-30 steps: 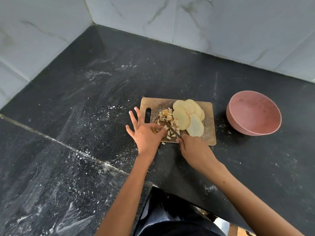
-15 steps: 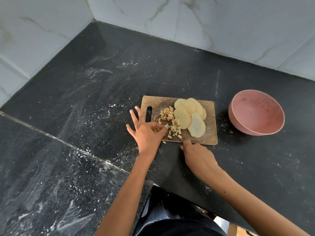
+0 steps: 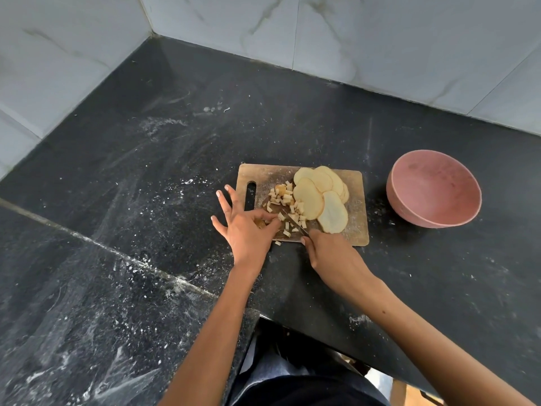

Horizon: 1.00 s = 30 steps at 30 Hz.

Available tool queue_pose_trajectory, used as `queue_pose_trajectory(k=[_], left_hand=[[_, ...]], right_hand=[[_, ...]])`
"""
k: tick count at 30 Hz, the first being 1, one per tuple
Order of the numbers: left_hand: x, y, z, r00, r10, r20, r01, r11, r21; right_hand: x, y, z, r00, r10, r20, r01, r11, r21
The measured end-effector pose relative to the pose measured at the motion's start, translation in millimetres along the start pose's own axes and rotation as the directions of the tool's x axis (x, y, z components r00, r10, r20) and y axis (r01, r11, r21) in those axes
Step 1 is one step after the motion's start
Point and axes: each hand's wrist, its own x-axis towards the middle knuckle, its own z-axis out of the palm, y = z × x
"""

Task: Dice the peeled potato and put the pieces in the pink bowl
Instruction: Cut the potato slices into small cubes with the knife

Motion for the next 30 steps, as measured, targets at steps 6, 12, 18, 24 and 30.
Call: queue_pose_trajectory(k=[6,12,18,24,30], left_hand=[[-0.9,1.9,-0.3,1.000,-0.019,-0.004,0.019,1.000,-0.002],[0.5,1.8,0.3,1.000,-0.018,0.000,0.018,0.999,0.029],[0.3,2.2,0.7,1.000,-0.012,-0.006,0.013,1.000,0.028],[-1.5,1.5,1.8,1.000,-0.016,-0.021,0.017,1.000,0.017],[-5.2,0.7,0.5,1.000,-0.014,-0.023,0.014,1.000,-0.009]], right_hand=[[4.3,-3.5,0.0,1.000,0.005,0.020,-0.003,0.999,-0.054],[5.1,-6.2,3.9,0.997,0.044,0.056,-0.034,0.986,-0.166],[-7.2,2.8,2.1,0.995,0.073,0.065,-0.062,0.985,-0.161],[0.7,2.2,3.0,0.995,0.081,0.056,-0.077,0.994,-0.076],[-9.7,8.3,2.3,0.997,0.065,0.033,-0.060,0.987,-0.149]])
